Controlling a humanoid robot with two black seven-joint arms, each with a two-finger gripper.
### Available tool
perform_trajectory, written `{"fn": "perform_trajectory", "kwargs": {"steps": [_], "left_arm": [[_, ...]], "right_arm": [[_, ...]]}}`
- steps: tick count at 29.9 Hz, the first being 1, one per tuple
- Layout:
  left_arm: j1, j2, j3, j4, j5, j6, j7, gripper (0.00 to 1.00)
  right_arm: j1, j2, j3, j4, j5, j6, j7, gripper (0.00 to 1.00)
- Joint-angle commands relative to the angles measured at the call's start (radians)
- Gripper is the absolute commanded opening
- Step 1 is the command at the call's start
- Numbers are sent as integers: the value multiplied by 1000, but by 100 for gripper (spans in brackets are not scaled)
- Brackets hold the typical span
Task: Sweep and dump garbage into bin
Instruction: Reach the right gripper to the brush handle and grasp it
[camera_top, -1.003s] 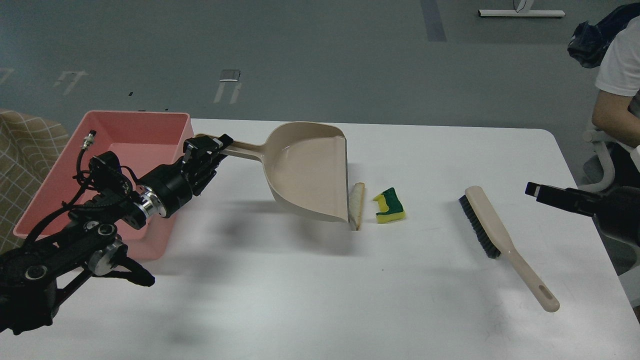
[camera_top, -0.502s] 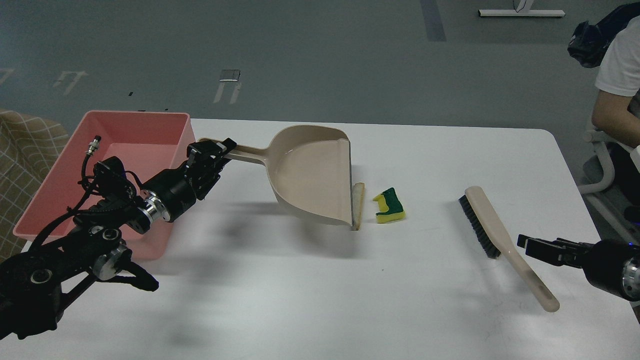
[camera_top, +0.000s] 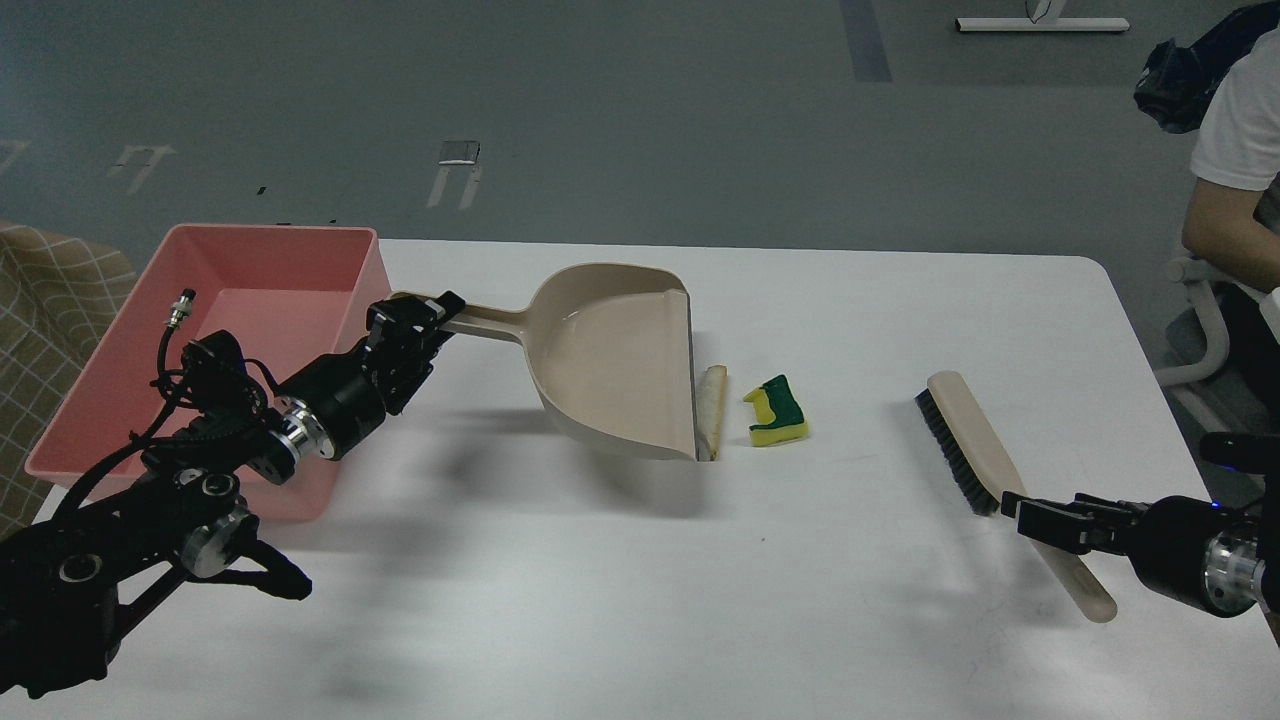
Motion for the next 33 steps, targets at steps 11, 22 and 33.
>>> {"fn": "perform_trajectory", "kwargs": {"steps": [11,22,33], "left_arm": [[4,0,-2,0,-1,15,-12,0],[4,0,0,0,-1,15,-12,0],[5,0,0,0,-1,15,-14,0]], "right_arm": [[-3,3,-40,2,-3,-1,-1,54],[0,3,-40,0,-3,-1,7,18],[6,3,-27,3,0,-2,19,10]]}}
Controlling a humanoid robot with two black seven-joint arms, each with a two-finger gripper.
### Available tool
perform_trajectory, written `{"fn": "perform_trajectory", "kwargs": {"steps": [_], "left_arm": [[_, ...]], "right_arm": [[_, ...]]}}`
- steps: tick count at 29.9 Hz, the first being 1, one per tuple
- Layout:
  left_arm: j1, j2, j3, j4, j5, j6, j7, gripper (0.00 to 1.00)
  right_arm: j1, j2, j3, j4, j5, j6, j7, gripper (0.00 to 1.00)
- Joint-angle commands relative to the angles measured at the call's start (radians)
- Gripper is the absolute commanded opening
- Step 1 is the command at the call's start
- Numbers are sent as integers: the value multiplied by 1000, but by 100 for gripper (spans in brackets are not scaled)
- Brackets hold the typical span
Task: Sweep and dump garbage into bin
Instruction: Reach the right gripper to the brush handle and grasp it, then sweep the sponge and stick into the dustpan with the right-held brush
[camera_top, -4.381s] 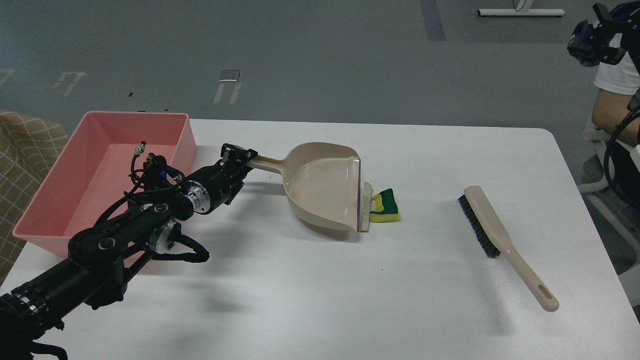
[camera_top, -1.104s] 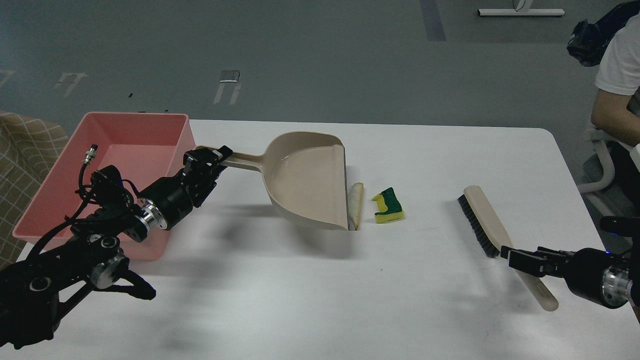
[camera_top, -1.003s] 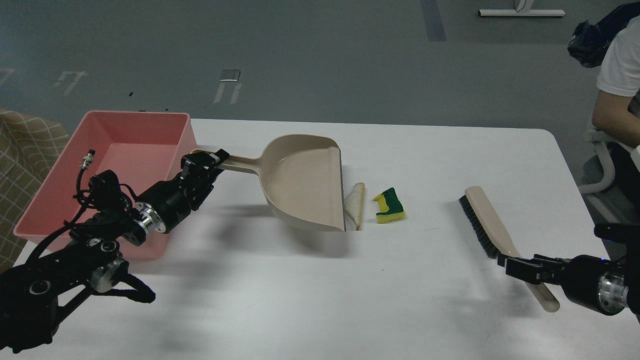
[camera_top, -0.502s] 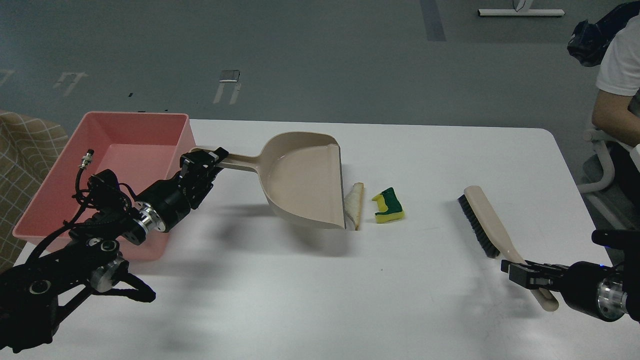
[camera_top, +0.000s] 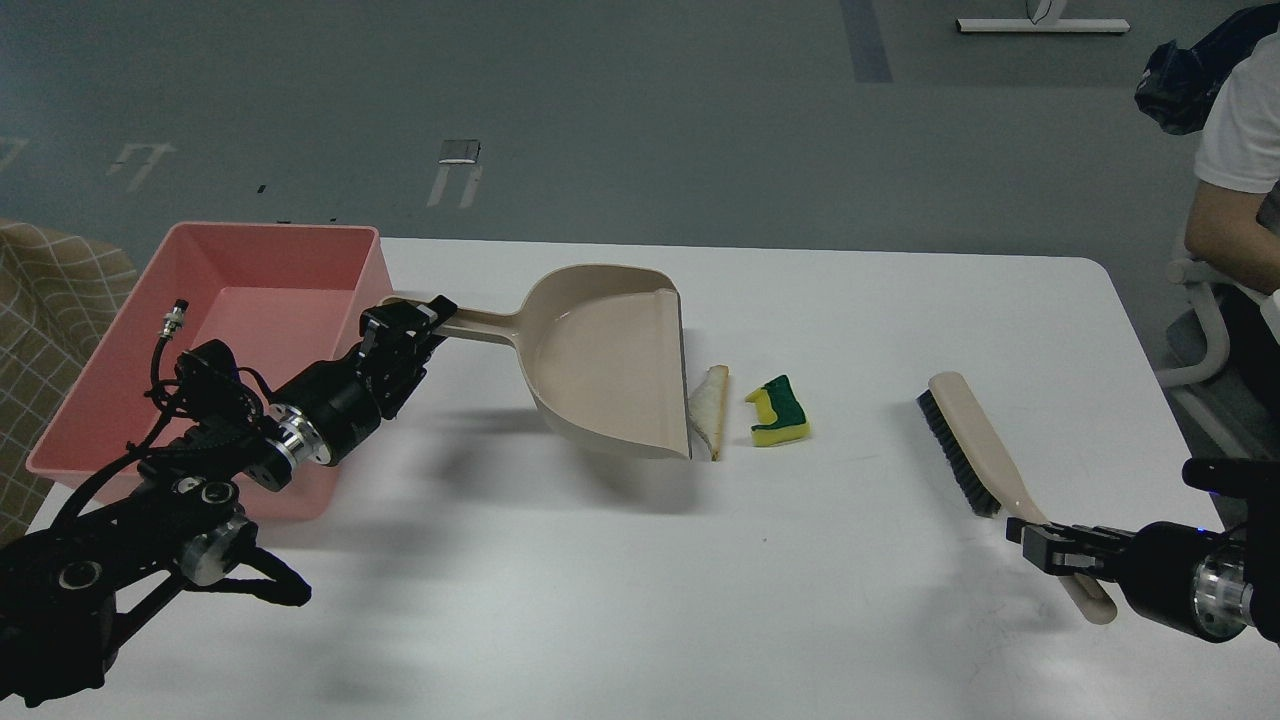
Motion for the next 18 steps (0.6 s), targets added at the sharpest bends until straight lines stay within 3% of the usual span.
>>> {"fn": "perform_trajectory", "kwargs": {"steps": [1,11,18], "left_arm": [[0,0,0,0,0,0,0,0],[8,-2,20,3,3,23,-1,0],[21,-2,22,14,8,27,0,0]], "right_arm": [[12,1,16,-1,2,-3,9,10],[10,10,72,-15,6,-4,11,9],[18,79,74,-17,8,-9,9,9]]}}
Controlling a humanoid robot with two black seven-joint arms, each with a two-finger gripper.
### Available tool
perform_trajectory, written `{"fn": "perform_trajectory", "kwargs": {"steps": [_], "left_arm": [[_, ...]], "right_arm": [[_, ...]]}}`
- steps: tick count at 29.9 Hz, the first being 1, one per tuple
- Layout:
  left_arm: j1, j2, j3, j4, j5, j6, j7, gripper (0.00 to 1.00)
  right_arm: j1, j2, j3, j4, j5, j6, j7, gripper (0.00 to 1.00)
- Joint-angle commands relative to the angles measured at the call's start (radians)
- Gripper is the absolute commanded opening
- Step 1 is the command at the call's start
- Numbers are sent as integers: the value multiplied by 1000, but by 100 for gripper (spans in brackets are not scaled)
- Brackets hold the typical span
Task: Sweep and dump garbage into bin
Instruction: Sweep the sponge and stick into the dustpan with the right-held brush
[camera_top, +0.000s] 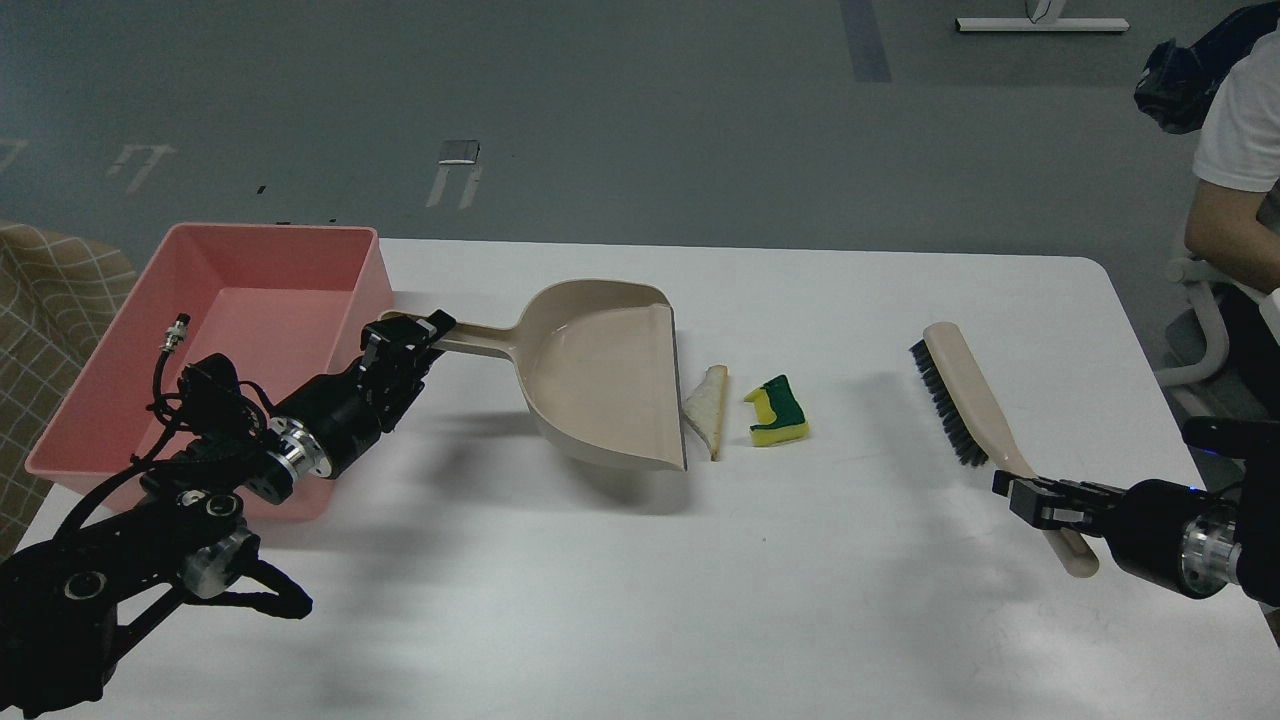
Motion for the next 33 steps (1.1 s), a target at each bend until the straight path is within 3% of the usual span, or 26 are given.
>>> {"fn": "perform_trajectory", "kwargs": {"steps": [1,14,33], "left_arm": [[14,0,1,8,11,1,0,0],[40,-68,-1,41,72,34,2,0],[38,-94,-4,52,72,35,2,0]], "right_arm": [[2,43,1,-3,2,-9,-2,8],[34,129,3,-78,0,10,-9,6],[80,337,-5,-141,-20,124,-14,6]]}}
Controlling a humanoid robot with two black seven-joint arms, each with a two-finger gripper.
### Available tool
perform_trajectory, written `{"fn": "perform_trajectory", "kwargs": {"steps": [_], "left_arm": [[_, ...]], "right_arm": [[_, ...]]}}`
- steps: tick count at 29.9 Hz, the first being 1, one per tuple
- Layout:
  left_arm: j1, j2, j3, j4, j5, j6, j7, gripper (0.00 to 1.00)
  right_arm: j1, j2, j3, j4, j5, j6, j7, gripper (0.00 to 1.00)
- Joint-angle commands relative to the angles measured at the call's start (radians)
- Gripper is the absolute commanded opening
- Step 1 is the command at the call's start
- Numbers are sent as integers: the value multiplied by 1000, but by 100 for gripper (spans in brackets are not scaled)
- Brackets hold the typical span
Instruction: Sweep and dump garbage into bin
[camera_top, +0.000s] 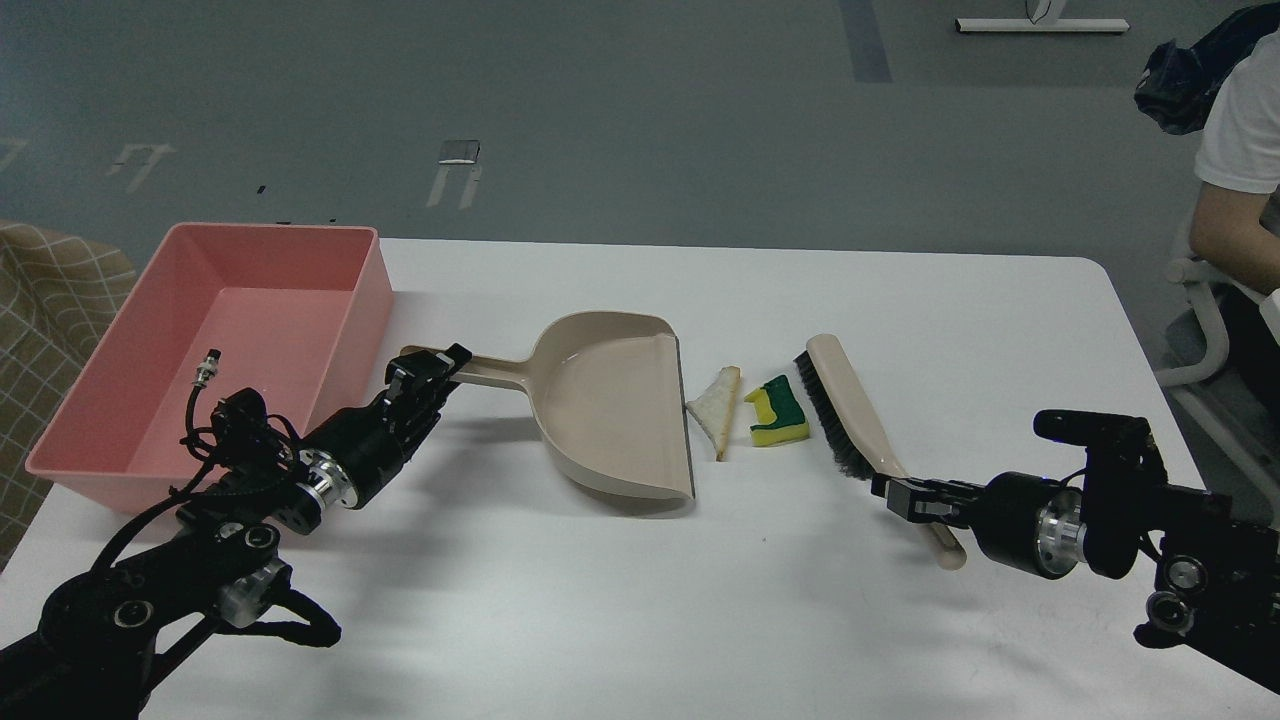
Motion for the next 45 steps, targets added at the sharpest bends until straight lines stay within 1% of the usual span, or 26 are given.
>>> {"fn": "perform_trajectory", "kwargs": {"steps": [1,3,4,7,9,11,15,18,20,23,27,35,36,38,42,45], "left_arm": [[-2,-3,-2,0,0,0,0,0],[-8,-3,-3,0,-2,-2,0,0],[-8,-3,-3,0,-2,-2,0,0],[-11,-3,-3,0,-2,-2,0,0],[-12,-3,-3,-1,-2,-2,0,0],[-14,-3,-5,-3,-2,-2,0,0],[-15,-1,-8,-8,-3,-2,0,0],[-15,-3,-6,-8,-3,-2,0,0],[-15,-3,-6,-8,-3,-2,0,0],[-18,-4,-6,-8,-3,-2,0,0],[-18,-3,-5,-6,-3,-2,0,0],[-17,-18,-8,0,-3,-2,0,0],[-17,-18,-8,0,-3,-2,0,0],[-18,-18,-12,0,-5,-2,0,0],[-25,-20,-17,-3,-11,-2,1,0],[-34,-34,-20,-3,-14,-2,1,0]], "right_arm": [[19,43,0,0,2,25,0,6],[19,84,0,-9,-1,39,0,6],[19,84,0,-10,-1,39,0,6],[20,152,-8,-26,-4,48,-3,6],[34,210,-11,-46,-8,60,-17,7],[49,237,-12,-62,-7,78,-23,6],[101,354,-9,-140,-7,91,-24,6],[143,414,-6,-187,-5,91,-24,6],[157,435,-5,-212,-2,91,-24,7],[161,434,-5,-206,1,91,-24,7],[158,402,5,-135,5,91,-24,7],[140,210,72,27,31,92,-23,8],[140,210,72,27,31,92,-23,8],[138,155,98,43,77,92,-24,8],[139,72,107,38,81,92,-26,8],[134,-26,104,35,81,92,-26,8]]}}
